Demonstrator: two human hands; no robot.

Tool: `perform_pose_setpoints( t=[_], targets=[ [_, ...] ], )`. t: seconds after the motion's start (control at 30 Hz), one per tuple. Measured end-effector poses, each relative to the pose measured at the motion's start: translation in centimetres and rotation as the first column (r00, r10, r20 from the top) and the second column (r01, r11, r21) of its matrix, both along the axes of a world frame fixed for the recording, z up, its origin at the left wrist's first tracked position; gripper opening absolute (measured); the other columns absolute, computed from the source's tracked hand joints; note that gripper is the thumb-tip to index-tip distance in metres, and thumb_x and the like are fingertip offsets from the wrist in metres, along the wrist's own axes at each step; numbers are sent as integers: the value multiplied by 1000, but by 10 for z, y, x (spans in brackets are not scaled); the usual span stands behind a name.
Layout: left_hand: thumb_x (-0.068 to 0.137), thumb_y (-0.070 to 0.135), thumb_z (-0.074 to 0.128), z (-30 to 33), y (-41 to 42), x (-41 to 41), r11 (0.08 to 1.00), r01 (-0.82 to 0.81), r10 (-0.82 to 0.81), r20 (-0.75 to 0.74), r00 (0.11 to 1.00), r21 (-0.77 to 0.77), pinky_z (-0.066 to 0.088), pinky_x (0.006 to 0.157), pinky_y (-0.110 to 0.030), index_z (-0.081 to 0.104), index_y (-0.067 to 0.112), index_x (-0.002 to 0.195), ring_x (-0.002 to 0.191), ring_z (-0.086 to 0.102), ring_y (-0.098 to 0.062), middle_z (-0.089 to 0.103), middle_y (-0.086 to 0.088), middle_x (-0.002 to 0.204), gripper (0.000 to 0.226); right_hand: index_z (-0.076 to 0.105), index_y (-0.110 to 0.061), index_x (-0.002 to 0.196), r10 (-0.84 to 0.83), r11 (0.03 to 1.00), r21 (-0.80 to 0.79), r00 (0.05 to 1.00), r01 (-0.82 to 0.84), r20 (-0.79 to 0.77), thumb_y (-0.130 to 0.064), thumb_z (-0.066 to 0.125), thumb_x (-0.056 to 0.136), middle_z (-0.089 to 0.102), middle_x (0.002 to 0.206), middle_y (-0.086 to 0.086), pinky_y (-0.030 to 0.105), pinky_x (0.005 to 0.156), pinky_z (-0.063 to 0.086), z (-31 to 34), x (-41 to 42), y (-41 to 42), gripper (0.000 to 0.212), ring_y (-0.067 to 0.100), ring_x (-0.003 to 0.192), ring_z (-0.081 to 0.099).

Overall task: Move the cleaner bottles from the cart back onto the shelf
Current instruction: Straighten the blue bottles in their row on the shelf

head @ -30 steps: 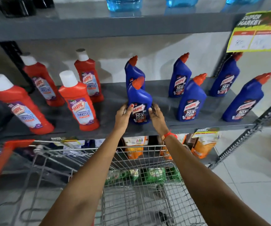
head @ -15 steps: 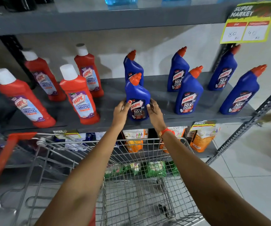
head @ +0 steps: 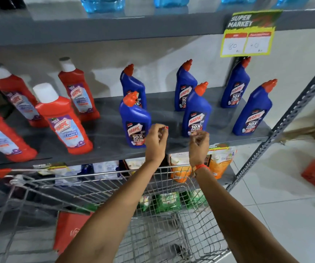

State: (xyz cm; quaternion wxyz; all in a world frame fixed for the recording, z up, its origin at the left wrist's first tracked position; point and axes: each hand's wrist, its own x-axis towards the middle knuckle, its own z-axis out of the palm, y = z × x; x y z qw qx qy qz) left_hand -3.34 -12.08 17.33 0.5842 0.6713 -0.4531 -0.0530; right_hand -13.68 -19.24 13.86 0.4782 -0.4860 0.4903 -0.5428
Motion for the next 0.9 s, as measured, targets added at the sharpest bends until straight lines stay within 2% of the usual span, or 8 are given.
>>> perform_pose_setpoints(
  t=[0.1,0.2,0.3,0.37,0.47,0.6,0.73,0.9],
  targets=[
    [88,17,52,10,-33,-15,996,83,-74,-264,962,23,50,78,-36,54,4,104,80,56,-8,61,-8,98,21,45,-11,107,-55,998,-22,998,55,-1,-7,55,87,49,93,8,24,70,43,5,-20,-32,23,15,78,50],
    [92,26,46,25,-60,-27,968,226,-135,-535,834,108,39,95,-35,42,9,126,114,48,-16,49,-3,122,39,36,-5,130,76,996,-39,996,-78,-43,-6,49,91,40,128,16,26,95,44,11,-33,-60,41,25,116,47],
    [93,37,36,26,-79,-33,918,349,-168,-609,775,190,35,98,-33,34,16,134,122,42,-18,41,-7,140,46,29,-4,137,277,959,-55,961,-278,-18,-2,41,94,40,134,10,11,81,49,19,-37,-75,45,19,113,51],
    [93,39,35,21,-86,-38,916,369,-193,-635,748,156,41,94,-34,41,17,128,112,49,-19,48,-13,136,42,32,-2,136,349,935,-47,936,-351,-51,-2,37,95,45,131,13,5,73,49,23,-38,-82,41,16,107,52],
    [92,39,40,13,-90,-39,938,315,-167,-609,776,145,46,93,-40,49,17,119,113,55,-29,56,-17,126,36,38,-5,133,393,918,-26,917,-395,-75,-10,38,97,48,135,19,28,94,48,18,-44,-86,36,22,117,50],
    [91,35,43,12,-83,-42,938,311,-166,-593,788,151,47,97,-45,51,17,119,105,55,-22,57,-16,125,34,37,-8,134,402,915,-8,915,-402,-46,-13,37,97,50,129,9,8,78,49,17,-53,-77,37,13,113,48],
    [92,32,41,16,-78,-46,938,315,-177,-588,789,141,47,95,-41,48,12,123,112,54,-27,55,-18,127,38,36,-10,135,391,919,-37,920,-392,-39,-13,37,97,48,123,0,0,72,46,19,-57,-65,37,10,110,48],
    [94,40,30,17,-76,-51,921,352,-202,-570,797,167,39,95,-29,39,15,132,114,45,-15,49,-9,133,46,35,-13,136,397,916,31,916,-399,54,-17,37,98,47,127,3,11,77,49,20,-56,-64,39,13,114,48]
  ],
)
